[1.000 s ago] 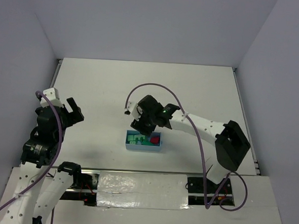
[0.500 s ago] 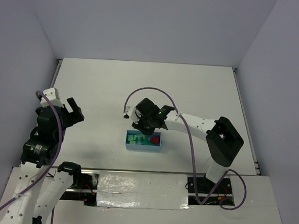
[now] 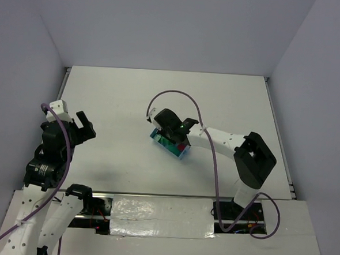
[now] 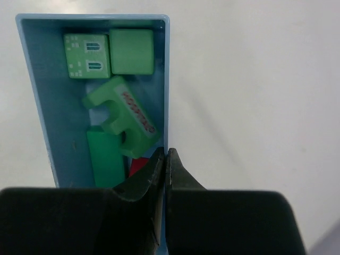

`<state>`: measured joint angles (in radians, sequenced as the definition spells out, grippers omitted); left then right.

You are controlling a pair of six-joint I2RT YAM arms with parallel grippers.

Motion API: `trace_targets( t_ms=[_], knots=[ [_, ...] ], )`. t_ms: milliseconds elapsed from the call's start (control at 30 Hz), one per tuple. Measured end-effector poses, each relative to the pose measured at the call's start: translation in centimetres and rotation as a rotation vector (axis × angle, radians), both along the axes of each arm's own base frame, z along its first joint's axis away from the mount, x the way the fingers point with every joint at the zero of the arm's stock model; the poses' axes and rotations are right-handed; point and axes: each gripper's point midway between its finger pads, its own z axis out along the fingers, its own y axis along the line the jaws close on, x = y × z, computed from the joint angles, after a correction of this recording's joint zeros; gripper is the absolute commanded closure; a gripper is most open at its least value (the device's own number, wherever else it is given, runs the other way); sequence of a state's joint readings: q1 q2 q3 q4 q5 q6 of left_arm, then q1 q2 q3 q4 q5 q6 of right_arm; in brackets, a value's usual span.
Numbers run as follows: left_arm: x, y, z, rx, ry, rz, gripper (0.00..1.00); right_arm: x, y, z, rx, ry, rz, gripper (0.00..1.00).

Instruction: Build the wood block tower

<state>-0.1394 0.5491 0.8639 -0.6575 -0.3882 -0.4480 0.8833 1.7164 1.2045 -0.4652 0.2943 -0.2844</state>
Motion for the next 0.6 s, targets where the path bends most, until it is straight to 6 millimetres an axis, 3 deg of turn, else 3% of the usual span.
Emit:
trace_targets(
  t_ms=[133, 267, 400, 467, 567, 600],
  knots=[
    [0.0, 0.0, 0.0, 0.000, 0.000, 0.000, 0.01, 5.0, -2.0, 1.1, -0.145, -0.184, -0.202, 1.00],
    [0.0, 0.0, -0.1, 0.000, 0.003, 0.000, 0.00, 7.5, -3.7, 1.7, -0.286, -0.324, -0.337, 0.97],
    [0.1, 0.0, -0.1, 0.001, 0.006, 0.000, 0.01, 7.3, -4.0, 1.8, -0.378, -0.402, -0.366, 0.93],
    [0.1, 0.0, -0.1, 0.001, 0.006, 0.000, 0.00, 6.7, -3.0, 1.7, -0.402, -0.438, -0.347, 0.93],
    [0.1, 0.0, -0.1, 0.001, 0.006, 0.000, 0.00, 5.7, -1.1, 1.3, -0.422, -0.473, -0.325, 0.85],
    [0.1, 0.0, -0.1, 0.001, 0.006, 0.000, 0.01, 5.4, -0.4, 1.2, -0.420, -0.481, -0.319, 0.78]
  ],
)
